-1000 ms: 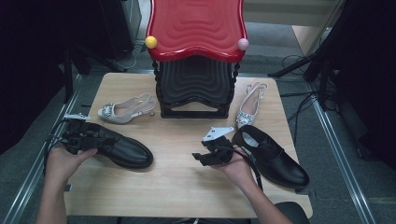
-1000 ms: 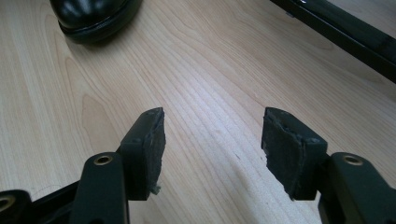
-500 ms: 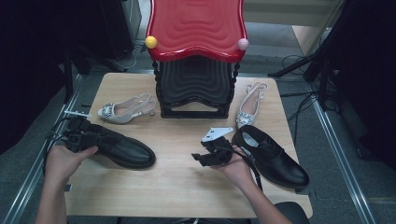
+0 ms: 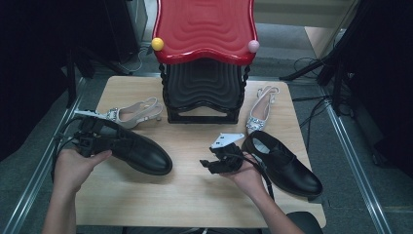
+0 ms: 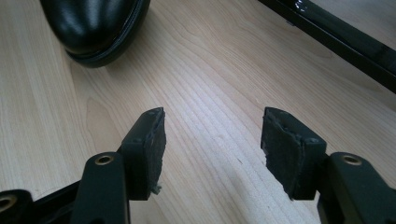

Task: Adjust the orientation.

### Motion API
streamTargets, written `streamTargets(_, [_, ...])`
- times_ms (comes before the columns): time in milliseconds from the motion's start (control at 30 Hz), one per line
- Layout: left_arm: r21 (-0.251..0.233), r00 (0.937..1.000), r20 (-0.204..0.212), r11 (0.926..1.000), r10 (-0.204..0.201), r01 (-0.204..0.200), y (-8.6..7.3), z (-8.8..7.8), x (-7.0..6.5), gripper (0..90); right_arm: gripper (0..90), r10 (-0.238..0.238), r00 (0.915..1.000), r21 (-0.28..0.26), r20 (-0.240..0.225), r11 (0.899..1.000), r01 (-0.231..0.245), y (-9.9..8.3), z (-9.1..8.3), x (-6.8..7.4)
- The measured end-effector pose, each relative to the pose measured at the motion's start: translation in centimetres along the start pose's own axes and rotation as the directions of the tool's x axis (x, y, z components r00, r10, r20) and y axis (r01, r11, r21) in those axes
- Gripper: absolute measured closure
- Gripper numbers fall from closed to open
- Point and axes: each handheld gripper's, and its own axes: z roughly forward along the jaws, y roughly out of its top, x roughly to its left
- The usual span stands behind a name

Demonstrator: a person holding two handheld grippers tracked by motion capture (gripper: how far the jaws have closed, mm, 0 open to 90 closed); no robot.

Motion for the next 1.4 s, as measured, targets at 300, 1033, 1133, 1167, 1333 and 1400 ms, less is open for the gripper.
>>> streamTargets(300, [0.025, 0.9959, 0.056, 0.9971, 0.071, -0.072, 1.4, 2.2, -2.6, 74.8, 41.2, 0.007, 0.9998, -0.015, 0.018, 1.000, -0.007, -0.3, -0.8, 0.2])
streamTargets(1033, [0.188, 0.9535, 0.281, 0.9681, 0.109, -0.166, 3.1, 12.1, -7.4, 73.6, 41.3, 0.098, 0.9913, -0.074, 0.088, 0.993, -0.091, -2.8, -3.9, -0.2])
streamTargets(1133, [0.215, 0.9517, 0.288, 0.9613, 0.107, -0.173, 3.0, 13.3, -7.6, 72.4, 41.3, 0.100, 0.9905, -0.075, 0.094, 0.993, -0.093, -2.9, -4.0, -0.1])
streamTargets(1167, [0.210, 0.9535, 0.284, 0.9640, 0.100, -0.163, 2.9, 13.6, -7.5, 71.8, 41.2, 0.100, 0.9904, -0.075, 0.096, 0.993, -0.093, -2.9, -4.0, -0.1])
streamTargets(1333, [0.209, 0.9615, 0.258, 0.9661, 0.095, -0.152, 2.9, 13.7, -6.4, 65.4, 41.2, 0.089, 0.9914, -0.074, 0.096, 0.994, -0.083, -2.9, -3.9, 0.3])
streamTargets(1400, [0.211, 0.9617, 0.255, 0.9648, 0.100, -0.156, 3.0, 13.7, -6.4, 64.8, 41.2, 0.086, 0.9917, -0.073, 0.096, 0.994, -0.080, -2.9, -3.9, 0.4])
